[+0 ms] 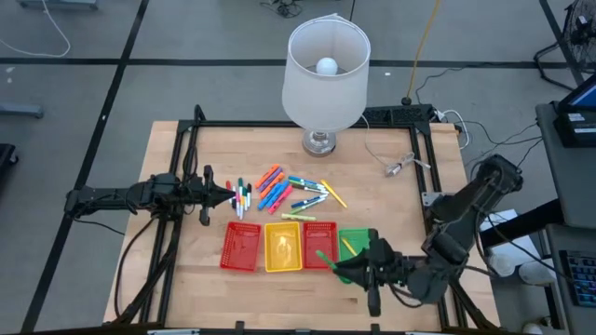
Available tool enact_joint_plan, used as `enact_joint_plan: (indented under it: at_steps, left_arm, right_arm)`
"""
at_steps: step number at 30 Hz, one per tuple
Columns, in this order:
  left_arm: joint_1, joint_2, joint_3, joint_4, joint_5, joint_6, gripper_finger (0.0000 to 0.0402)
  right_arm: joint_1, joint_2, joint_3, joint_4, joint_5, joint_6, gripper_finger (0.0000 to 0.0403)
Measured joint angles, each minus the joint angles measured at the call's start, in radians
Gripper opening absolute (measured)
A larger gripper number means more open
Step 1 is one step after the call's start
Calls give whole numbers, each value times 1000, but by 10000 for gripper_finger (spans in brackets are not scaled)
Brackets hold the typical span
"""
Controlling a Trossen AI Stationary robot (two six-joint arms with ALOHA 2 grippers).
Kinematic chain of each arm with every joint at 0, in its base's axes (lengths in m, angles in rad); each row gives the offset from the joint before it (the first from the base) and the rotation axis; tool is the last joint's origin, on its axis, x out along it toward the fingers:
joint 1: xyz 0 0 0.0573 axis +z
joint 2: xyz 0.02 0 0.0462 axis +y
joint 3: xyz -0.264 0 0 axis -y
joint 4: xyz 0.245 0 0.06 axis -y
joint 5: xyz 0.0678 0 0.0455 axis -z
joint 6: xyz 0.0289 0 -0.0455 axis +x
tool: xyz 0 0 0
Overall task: Pick & Place Markers
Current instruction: Put the green pen into the green bin
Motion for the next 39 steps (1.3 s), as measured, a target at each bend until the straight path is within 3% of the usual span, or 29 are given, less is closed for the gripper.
enact_joint_plan:
  at_steps: [5, 8, 12, 17, 23, 39]
  left_arm:
    - [0, 0, 0, 0, 0, 0, 21]
    - [0, 0, 0, 0, 0, 0, 21]
    - [0, 0, 0, 0, 0, 0, 21]
    - [0, 0, 0, 0, 0, 0, 21]
    - [0, 0, 0, 0, 0, 0, 21]
    - [0, 0, 0, 0, 0, 0, 21]
  right_arm:
    - [1, 72, 229, -242, -2, -40, 25]
    - [-5, 86, 305, -426, 21, 35, 25]
    - [-46, 87, 296, -695, 4, 292, 24]
    - [-98, 87, 173, -944, -137, 658, 25]
    - [-103, 87, -35, -895, -251, 899, 26]
    - [-104, 87, -384, -535, -346, 955, 28]
